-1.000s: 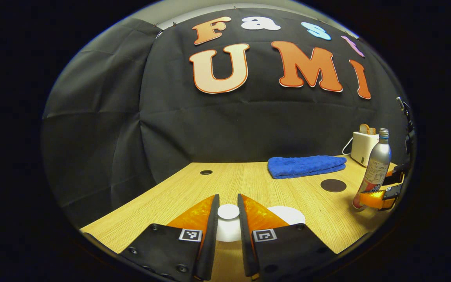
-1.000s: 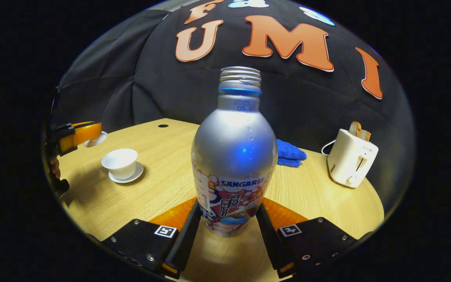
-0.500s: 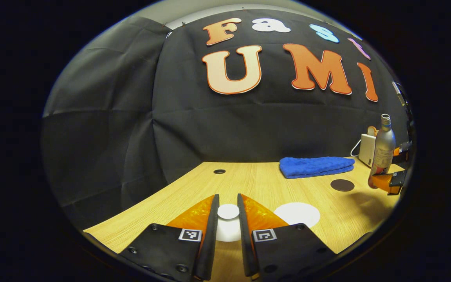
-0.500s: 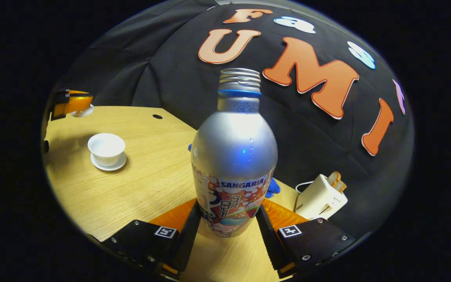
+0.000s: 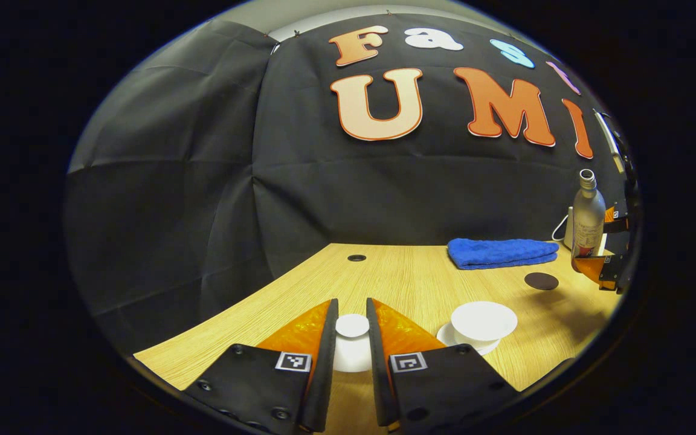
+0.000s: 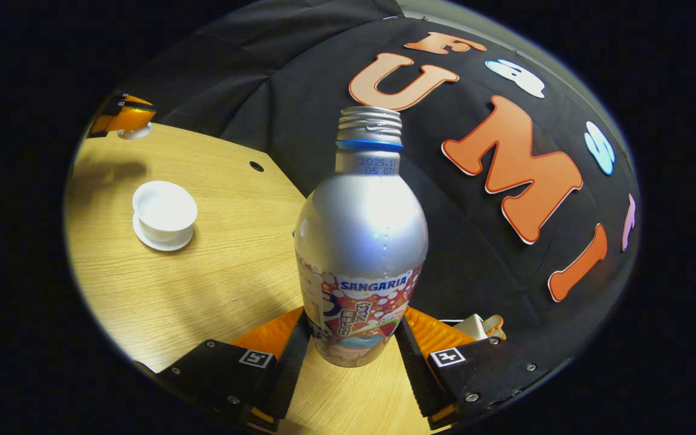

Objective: Open the teacup lid with one hand, grasp the water bottle and pour water into the teacup with the other hand; after pouring, place the water bottle on the coaster and then close the teacup lid.

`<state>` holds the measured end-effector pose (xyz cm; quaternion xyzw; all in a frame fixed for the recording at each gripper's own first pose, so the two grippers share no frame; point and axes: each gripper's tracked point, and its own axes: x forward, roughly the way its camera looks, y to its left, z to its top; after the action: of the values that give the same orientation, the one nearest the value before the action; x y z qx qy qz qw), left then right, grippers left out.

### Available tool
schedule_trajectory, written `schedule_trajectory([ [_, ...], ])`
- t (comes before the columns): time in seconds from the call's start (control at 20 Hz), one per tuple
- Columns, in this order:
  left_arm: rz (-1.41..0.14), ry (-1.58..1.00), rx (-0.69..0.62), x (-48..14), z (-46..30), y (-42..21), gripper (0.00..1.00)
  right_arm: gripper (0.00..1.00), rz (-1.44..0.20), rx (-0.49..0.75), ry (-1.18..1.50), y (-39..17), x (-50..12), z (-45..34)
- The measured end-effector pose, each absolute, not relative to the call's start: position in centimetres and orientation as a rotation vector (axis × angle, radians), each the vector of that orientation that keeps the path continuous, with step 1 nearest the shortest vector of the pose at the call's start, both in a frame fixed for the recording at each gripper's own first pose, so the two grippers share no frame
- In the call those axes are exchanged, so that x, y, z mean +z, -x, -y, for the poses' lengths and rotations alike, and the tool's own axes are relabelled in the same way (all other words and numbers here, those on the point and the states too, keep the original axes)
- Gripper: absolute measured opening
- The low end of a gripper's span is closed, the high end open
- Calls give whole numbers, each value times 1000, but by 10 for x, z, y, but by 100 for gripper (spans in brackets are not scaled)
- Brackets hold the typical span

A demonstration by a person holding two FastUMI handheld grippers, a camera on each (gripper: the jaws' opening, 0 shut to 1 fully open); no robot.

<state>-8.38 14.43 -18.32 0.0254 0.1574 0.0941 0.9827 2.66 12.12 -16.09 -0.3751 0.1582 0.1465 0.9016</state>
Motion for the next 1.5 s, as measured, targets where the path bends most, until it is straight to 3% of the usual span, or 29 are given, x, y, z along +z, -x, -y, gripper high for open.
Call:
schedule_trajectory([
  [0.5,-335,-51,219,-195,-173,93,34,79,-197,310,1050,-42,-159,-154],
  [0.55,-335,-50,221,-193,-174,92,33,75,-162,304,1096,-43,-154,-154],
  [0.6,-337,-49,224,-196,-176,91,33,79,-124,278,1145,-45,-151,-157],
  [1.2,-357,-41,237,-203,-193,90,34,75,59,297,1510,-50,-156,-173],
  [1.5,-362,-28,240,-205,-201,93,34,79,158,272,1649,-47,-145,-178],
])
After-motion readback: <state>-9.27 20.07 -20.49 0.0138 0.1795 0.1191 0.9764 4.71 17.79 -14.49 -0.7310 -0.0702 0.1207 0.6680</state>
